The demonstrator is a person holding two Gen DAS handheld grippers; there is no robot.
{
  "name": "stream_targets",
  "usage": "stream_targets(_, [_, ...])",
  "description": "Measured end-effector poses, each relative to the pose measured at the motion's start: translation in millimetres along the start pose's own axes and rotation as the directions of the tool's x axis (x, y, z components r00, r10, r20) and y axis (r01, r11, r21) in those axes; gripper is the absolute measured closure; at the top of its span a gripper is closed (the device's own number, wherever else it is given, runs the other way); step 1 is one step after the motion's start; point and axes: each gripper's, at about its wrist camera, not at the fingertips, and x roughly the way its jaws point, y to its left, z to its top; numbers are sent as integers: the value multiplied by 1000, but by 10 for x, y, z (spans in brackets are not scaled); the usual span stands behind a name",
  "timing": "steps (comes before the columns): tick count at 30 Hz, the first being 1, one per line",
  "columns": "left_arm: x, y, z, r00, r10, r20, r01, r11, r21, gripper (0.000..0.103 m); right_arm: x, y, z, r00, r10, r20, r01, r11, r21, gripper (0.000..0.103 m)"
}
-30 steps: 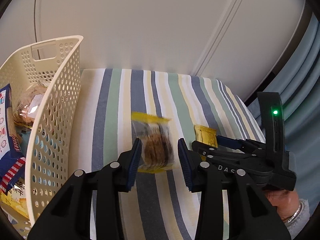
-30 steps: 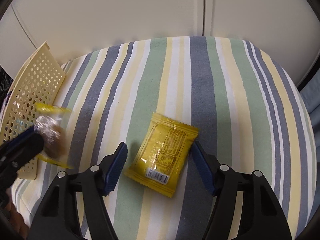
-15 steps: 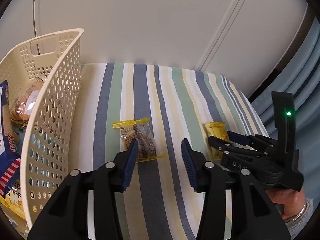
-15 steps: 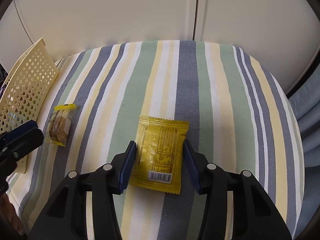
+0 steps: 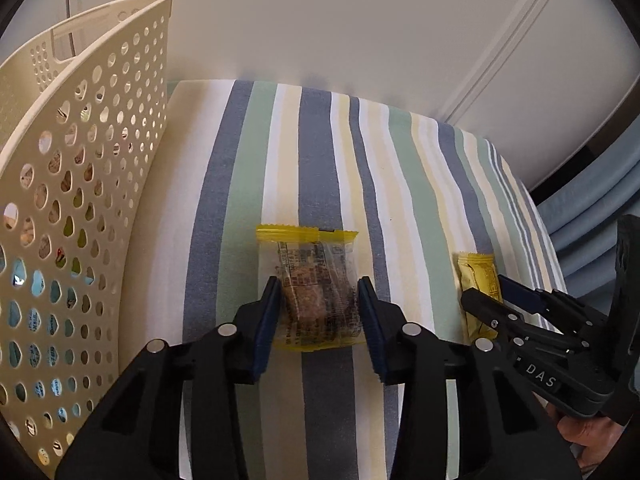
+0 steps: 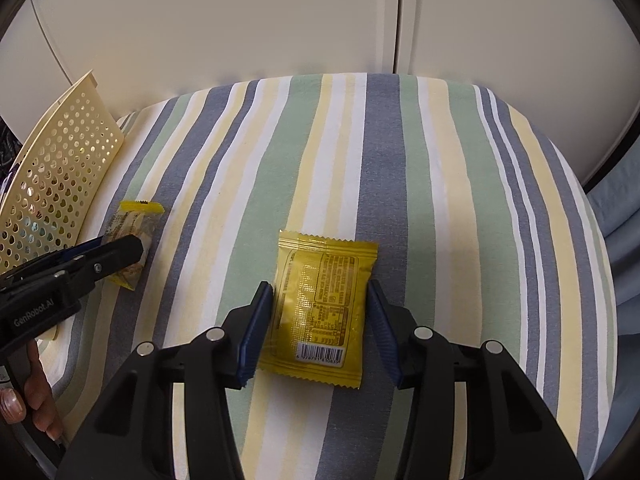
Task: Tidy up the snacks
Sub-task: 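Carry the small clear cookie packet into the basket and open the left gripper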
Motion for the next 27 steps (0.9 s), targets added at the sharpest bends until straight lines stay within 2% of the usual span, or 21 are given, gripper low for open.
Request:
stream_targets(9, [-231, 4, -70, 998, -9, 55, 7, 999, 37, 66, -18, -8, -8, 1000, -5, -1, 5, 1000, -5, 55])
stream_targets(14, [-508, -10, -83, 994, -33, 108, 28, 998, 52, 66, -21, -12, -7, 1000, -6, -1, 6, 1000, -6, 55])
stream_targets(21, [-912, -79, -44, 977, -44, 209, 28, 996, 82, 66, -20, -21, -1, 1000, -6, -1, 6, 1000, -6, 55])
stream_targets(27, [-1289, 5, 1, 953, -20, 304, -4, 997, 79, 66, -13, -2, -3, 1000, -17, -3, 17, 1000, -15, 55])
